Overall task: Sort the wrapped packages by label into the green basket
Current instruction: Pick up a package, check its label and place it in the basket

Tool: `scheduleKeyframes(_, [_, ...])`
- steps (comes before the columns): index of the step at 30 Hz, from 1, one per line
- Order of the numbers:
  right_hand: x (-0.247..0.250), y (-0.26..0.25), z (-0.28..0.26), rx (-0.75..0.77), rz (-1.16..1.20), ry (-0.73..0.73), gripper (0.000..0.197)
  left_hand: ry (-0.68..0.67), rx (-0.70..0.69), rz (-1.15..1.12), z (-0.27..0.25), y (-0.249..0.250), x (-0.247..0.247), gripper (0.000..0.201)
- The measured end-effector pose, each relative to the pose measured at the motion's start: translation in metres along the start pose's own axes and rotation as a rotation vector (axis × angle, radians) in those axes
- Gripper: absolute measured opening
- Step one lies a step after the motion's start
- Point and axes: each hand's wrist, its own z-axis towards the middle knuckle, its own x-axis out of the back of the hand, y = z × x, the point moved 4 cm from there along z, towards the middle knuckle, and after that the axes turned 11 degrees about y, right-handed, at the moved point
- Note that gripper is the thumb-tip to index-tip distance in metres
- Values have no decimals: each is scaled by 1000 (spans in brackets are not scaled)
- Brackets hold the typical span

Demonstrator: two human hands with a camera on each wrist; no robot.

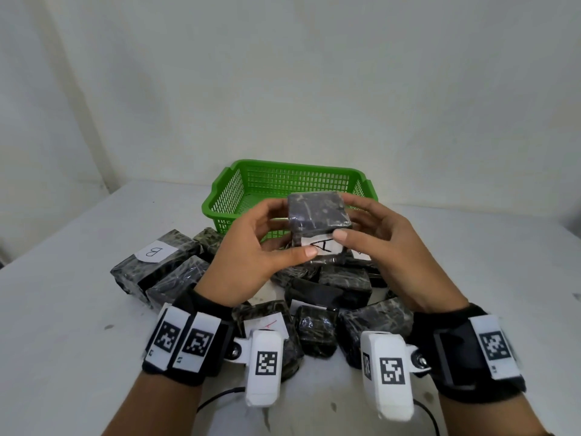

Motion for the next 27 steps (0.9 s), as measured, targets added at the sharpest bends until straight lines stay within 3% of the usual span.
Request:
scheduleKeyframes(2, [-6,3,-2,-89,9,-43,61,10,-16,-1,1,-1,1,73])
scheduleKeyframes(7, [-13,3,-5,-177,100,-60,41,-43,-22,34,-1,-4,-3,73])
scheduleKeyframes(11, [-8,7,-3,-98,-7,-20,56,-159,130,-23,-6,-5,-8,84])
scheduleKeyframes(16, [-11,16,-1,-143,-1,-29,86,-52,113,-32,-2,-4,-4,64])
scheduleKeyframes(19, [-14,15,-2,-186,57,-60,75,19,67,-34,2,-6,3,77])
scheduleKeyframes(21, [-12,14,-1,-174,51,-20,74,-2,82,-31,1,-6,3,84])
scheduleKeyframes(24, [-9,12,0,-142,60,22,67,-104,116,-18,-2,-6,-4,68])
scheduleKeyframes(27, [-10,11,-1,-133,81,-14,73,-69,97,-14,-1,-5,-1,66])
